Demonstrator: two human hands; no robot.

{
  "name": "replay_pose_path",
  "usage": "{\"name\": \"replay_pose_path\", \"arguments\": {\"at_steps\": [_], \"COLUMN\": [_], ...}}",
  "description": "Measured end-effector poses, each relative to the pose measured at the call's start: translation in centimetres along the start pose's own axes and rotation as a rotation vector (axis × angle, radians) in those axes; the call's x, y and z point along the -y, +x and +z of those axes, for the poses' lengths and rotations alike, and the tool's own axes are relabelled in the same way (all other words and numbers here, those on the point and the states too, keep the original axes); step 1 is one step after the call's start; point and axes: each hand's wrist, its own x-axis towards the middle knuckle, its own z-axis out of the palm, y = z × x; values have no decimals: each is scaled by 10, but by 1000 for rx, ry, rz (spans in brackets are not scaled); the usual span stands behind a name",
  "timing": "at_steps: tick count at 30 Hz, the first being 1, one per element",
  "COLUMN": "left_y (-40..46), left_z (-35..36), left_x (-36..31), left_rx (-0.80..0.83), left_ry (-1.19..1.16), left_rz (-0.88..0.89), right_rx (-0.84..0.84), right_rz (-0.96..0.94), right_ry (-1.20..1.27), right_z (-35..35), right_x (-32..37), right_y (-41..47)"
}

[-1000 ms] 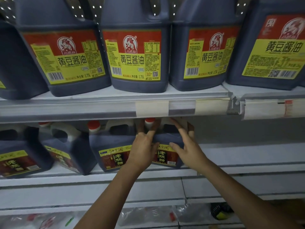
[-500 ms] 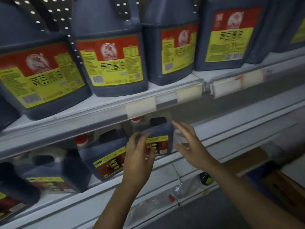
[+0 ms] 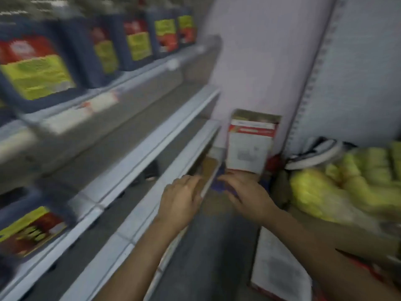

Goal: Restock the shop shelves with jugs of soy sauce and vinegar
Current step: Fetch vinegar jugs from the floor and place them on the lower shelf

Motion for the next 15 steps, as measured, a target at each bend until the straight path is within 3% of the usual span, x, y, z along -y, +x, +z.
{"name": "replay_pose_path", "arguments": {"at_steps": [4, 7, 15], "left_y": [34, 50, 65], "left_z": [53, 100, 250], "left_x": [-132, -225, -428], "left_rx": [141, 217, 455], "left_ry": [231, 274, 176], "left_rz": [231, 388, 764], "right_rx": [36, 73, 78], "right_rz": [136, 312, 799], "right_ry": [-330, -469, -353], "right_z": [-71, -118, -165], "right_x": [-86, -135, -259], "right_y": [-105, -188, -396]}}
